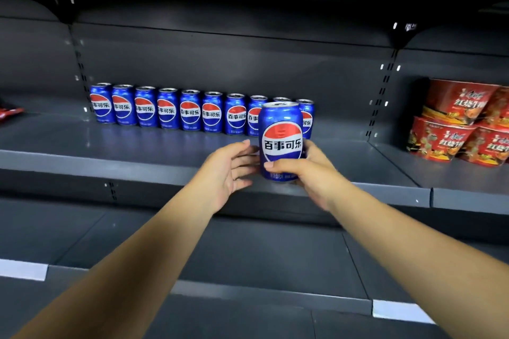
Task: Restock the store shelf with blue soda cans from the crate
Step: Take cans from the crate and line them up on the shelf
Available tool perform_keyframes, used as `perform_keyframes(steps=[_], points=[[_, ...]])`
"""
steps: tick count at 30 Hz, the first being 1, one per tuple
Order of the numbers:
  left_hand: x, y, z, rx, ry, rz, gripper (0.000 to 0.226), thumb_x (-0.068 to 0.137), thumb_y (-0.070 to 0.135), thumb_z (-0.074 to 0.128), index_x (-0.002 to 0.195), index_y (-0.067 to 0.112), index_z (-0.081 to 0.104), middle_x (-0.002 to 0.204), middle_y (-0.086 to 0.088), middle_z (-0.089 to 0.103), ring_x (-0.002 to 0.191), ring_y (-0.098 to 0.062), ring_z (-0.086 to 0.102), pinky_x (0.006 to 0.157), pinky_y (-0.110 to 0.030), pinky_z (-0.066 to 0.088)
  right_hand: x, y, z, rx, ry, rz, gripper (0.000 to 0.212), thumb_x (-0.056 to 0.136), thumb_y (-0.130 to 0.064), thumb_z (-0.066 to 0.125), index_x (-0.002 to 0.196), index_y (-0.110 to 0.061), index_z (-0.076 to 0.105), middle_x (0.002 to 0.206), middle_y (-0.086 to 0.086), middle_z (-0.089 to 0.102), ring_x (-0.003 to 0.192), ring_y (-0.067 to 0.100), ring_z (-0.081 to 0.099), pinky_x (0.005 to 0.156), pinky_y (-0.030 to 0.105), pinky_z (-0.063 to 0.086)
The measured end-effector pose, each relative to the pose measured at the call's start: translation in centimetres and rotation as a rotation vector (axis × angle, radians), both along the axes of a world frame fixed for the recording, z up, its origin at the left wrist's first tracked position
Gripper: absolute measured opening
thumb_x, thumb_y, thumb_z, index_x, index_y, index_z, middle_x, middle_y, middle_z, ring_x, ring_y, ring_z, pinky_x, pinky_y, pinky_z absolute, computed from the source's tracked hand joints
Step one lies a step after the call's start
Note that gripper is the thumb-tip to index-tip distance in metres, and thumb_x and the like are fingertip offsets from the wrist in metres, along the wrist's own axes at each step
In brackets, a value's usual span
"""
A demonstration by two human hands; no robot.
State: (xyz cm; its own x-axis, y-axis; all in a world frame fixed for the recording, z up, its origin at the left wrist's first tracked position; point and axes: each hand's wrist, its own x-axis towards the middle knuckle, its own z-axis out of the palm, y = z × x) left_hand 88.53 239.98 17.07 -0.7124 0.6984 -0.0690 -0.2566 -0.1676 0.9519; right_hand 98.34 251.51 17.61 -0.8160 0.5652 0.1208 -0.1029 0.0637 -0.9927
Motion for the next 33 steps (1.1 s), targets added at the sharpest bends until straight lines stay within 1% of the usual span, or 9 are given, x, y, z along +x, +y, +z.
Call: perform_keyframes(steps=[2, 6, 10, 13, 17, 22, 25, 28, 33], points=[[-0.9, 2.6, 0.5, -0.002, 0.004, -0.006, 0.023, 0.094, 0.028, 0.046, 0.084, 0.017, 0.063, 0.081, 0.000, 0.067, 0.078, -0.014, 0.061, 0.076, -0.032, 0.044, -0.8, 2.7, 0.5, -0.003, 0.013, -0.020, 0.062, 0.067, 0.005, 0.076, 0.118, -0.015, 0.048, 0.096, -0.002, 0.068, 0.091, 0.014, 0.064, 0.088, 0.031, 0.051], [-2.3, 8.0, 1.1, 0.014, -0.004, -0.020, 0.021, 0.094, 0.024, 0.046, 0.085, 0.016, 0.063, 0.082, 0.001, 0.065, 0.075, -0.013, 0.060, 0.070, -0.030, 0.044, -2.2, 7.7, 0.3, -0.018, 0.015, -0.056, 0.059, 0.070, 0.004, 0.075, 0.117, -0.017, 0.046, 0.097, -0.002, 0.067, 0.089, 0.012, 0.063, 0.079, 0.026, 0.051], [-3.0, 13.8, 0.4, -0.083, 0.014, 0.030, 0.012, 0.091, 0.021, 0.052, 0.093, 0.015, 0.062, 0.083, 0.002, 0.063, 0.074, -0.012, 0.058, 0.068, -0.029, 0.043, -3.9, 12.4, -1.0, -0.055, -0.005, -0.107, 0.064, 0.067, 0.001, 0.078, 0.120, -0.010, 0.044, 0.108, 0.007, 0.066, 0.099, 0.021, 0.063, 0.088, 0.032, 0.051], [-3.8, 17.7, -0.2, -0.159, 0.058, 0.063, 0.008, 0.088, 0.017, 0.059, 0.094, 0.014, 0.063, 0.081, 0.001, 0.063, 0.074, -0.013, 0.057, 0.075, -0.031, 0.043, -5.0, 15.4, -2.1, -0.027, -0.037, -0.137, 0.067, 0.063, -0.006, 0.082, 0.119, -0.007, 0.044, 0.109, 0.010, 0.066, 0.101, 0.022, 0.064, 0.091, 0.035, 0.051], [-4.7, 21.6, -0.5, -0.200, 0.093, 0.020, 0.007, 0.087, 0.016, 0.059, 0.082, 0.019, 0.062, 0.085, 0.000, 0.065, 0.077, -0.015, 0.059, 0.078, -0.033, 0.044, -5.7, 19.1, -2.7, 0.028, -0.065, -0.186, 0.050, 0.072, -0.006, 0.078, 0.103, -0.014, 0.040, 0.105, 0.005, 0.062, 0.095, 0.017, 0.061, 0.084, 0.029, 0.050], [-5.4, 25.7, -1.3, -0.243, 0.157, -0.003, 0.009, 0.087, 0.016, 0.061, 0.096, 0.018, 0.062, 0.104, -0.005, 0.065, 0.096, -0.018, 0.060, 0.074, -0.029, 0.045, -6.0, 23.4, -2.9, 0.108, -0.130, -0.199, 0.052, 0.074, -0.013, 0.078, 0.107, -0.012, 0.039, 0.103, 0.002, 0.060, 0.091, 0.013, 0.060, 0.075, 0.022, 0.049], [-6.1, 27.1, -1.7, -0.307, 0.281, -0.003, 0.004, 0.089, 0.020, 0.059, 0.086, 0.019, 0.062, 0.104, -0.004, 0.064, 0.102, -0.017, 0.058, 0.070, -0.025, 0.044, -6.6, 25.1, -3.4, 0.115, -0.147, -0.190, 0.053, 0.076, -0.014, 0.077, 0.109, -0.010, 0.037, 0.103, 0.001, 0.059, 0.086, 0.009, 0.057, 0.070, 0.018, 0.048], [-7.4, 27.9, -2.3, -0.347, 0.333, 0.037, 0.014, 0.091, 0.021, 0.055, 0.079, 0.019, 0.061, 0.095, -0.004, 0.063, 0.090, -0.015, 0.058, 0.059, -0.022, 0.045, -7.6, 26.1, -3.8, 0.109, -0.160, -0.200, 0.053, 0.077, -0.017, 0.077, 0.110, -0.009, 0.035, 0.102, 0.000, 0.058, 0.085, 0.008, 0.056, 0.069, 0.017, 0.047], [-9.3, 27.5, -2.8, -0.248, 0.140, 0.038, 0.020, 0.095, 0.016, 0.050, 0.087, 0.006, 0.064, 0.083, -0.009, 0.065, 0.075, -0.015, 0.061, 0.048, -0.019, 0.051, -9.2, 26.9, -3.5, 0.108, -0.205, -0.215, 0.051, 0.081, -0.025, 0.073, 0.106, -0.011, 0.031, 0.096, -0.005, 0.053, 0.092, 0.011, 0.052, 0.078, 0.024, 0.041]])
